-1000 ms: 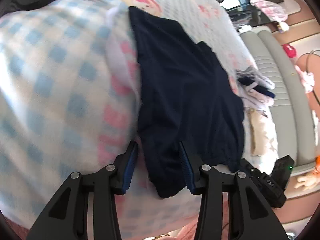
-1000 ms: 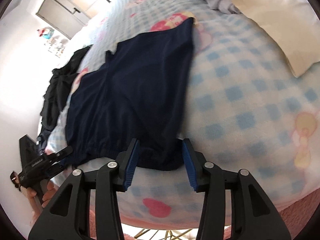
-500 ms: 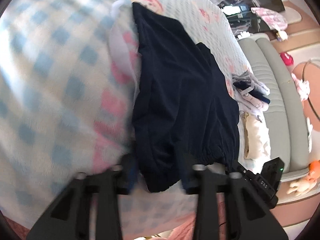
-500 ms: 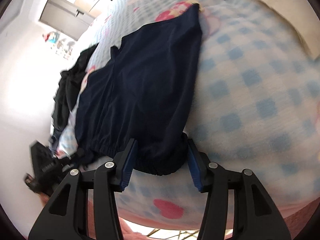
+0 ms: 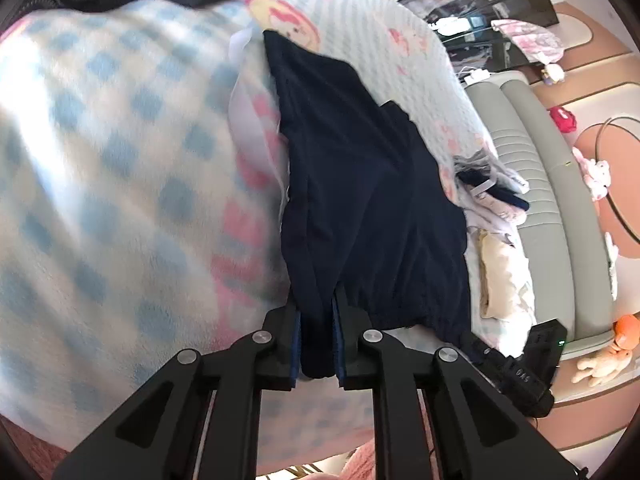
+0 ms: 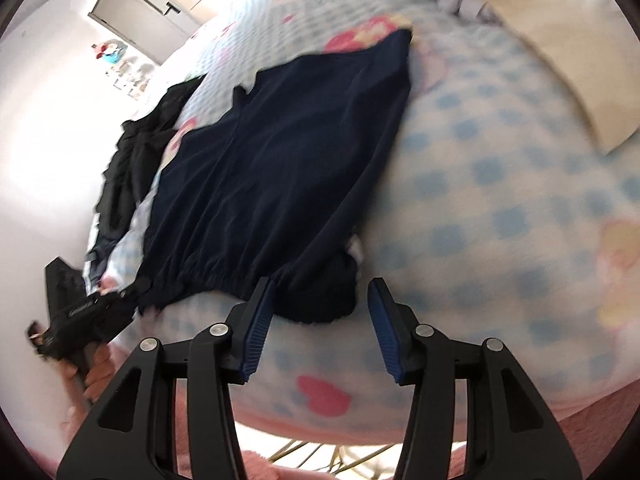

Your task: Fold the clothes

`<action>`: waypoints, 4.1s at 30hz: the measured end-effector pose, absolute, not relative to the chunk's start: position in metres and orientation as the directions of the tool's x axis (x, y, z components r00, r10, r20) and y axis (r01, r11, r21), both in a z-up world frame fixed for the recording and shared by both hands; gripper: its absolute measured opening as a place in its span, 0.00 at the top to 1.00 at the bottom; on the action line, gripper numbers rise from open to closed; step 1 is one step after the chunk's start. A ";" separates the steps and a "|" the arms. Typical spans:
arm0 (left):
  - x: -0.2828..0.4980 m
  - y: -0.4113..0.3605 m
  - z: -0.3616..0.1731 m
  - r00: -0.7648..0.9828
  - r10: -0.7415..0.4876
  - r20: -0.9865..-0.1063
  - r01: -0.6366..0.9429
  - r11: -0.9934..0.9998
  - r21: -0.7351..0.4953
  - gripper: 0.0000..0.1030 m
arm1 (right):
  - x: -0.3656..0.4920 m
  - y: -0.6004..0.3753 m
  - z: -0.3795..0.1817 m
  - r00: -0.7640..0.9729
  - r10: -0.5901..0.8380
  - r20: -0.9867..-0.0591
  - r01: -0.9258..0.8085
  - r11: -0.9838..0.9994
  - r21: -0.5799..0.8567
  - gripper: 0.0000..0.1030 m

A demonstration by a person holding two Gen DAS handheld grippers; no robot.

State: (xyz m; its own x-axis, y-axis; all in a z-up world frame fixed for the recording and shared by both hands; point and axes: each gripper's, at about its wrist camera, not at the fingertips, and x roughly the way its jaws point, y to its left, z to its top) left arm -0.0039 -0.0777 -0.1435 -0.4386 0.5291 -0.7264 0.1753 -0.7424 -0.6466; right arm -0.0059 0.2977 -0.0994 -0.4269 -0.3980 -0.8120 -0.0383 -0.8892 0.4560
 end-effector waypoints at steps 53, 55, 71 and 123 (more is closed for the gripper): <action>0.018 -0.086 -0.110 -0.486 0.571 -0.662 0.081 -0.725 -0.684 0.87 | 0.015 0.313 -0.101 -0.420 -0.655 -0.628 -0.050 -0.674 0.737 0.90; 0.020 -0.087 -0.112 -0.487 0.568 -0.664 0.090 -0.723 -0.685 0.87 | 0.019 0.313 -0.103 -0.417 -0.650 -0.636 -0.059 -0.679 0.732 0.91; 0.019 -0.095 -0.130 -0.384 0.585 -0.714 0.123 -0.734 -0.668 0.51 | 0.020 0.319 -0.107 -0.409 -0.558 -0.722 -0.103 -0.758 0.644 0.56; -0.035 -0.084 -0.105 -0.441 0.351 -0.826 0.123 -0.888 -0.443 0.84 | -0.068 0.312 -0.110 -0.414 -0.215 -0.885 -0.059 -0.963 0.262 0.94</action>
